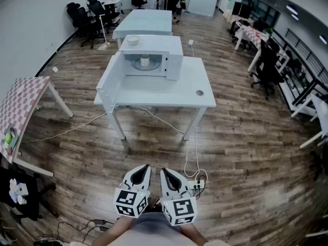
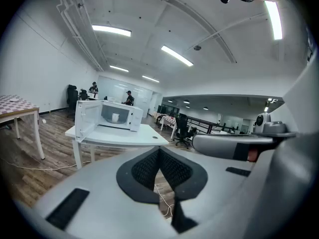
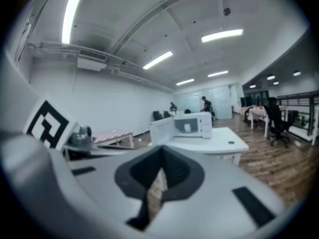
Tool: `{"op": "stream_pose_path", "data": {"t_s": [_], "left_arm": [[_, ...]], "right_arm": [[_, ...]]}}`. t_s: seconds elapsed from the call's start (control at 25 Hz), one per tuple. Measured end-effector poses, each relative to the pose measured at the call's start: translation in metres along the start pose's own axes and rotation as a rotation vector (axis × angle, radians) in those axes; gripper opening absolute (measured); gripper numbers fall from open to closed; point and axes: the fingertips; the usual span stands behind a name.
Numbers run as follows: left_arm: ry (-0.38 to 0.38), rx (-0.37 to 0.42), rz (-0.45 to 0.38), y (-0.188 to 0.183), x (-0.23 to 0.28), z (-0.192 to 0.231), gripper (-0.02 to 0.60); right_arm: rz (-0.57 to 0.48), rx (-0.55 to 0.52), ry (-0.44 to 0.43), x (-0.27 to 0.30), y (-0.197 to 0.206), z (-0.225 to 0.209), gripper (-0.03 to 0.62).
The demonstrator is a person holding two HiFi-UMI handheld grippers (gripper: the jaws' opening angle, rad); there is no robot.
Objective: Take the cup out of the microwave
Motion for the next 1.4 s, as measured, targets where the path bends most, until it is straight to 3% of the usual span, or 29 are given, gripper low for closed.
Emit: {"op": "stream_pose_path", "data": {"t_s": [0.44, 1.0, 1.4], "left_arm": [[0.013, -0.035, -0.004, -0.008, 0.021, 0.005, 0.015], [0.060, -0.068, 0.000, -0.054, 0.083, 0.071, 0.015], [0.093, -0.064, -0.017, -0.094, 0.110, 0.124, 0.015]], "right_arm": [[0.019, 0.024, -0.028, 0.025, -0.001, -0.017, 0.021], [0.032, 0.036, -0.084, 0.119, -0.041, -0.027, 0.023], [0.023, 0.037, -0.051, 0.182, -0.075, -0.026, 0.023]]}}
Point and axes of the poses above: the fingertips, and each gripper's own axes: x forward along the fingers, z to its left, y out of its underside, and after that the axes turned 7 degrees about z, right-handed
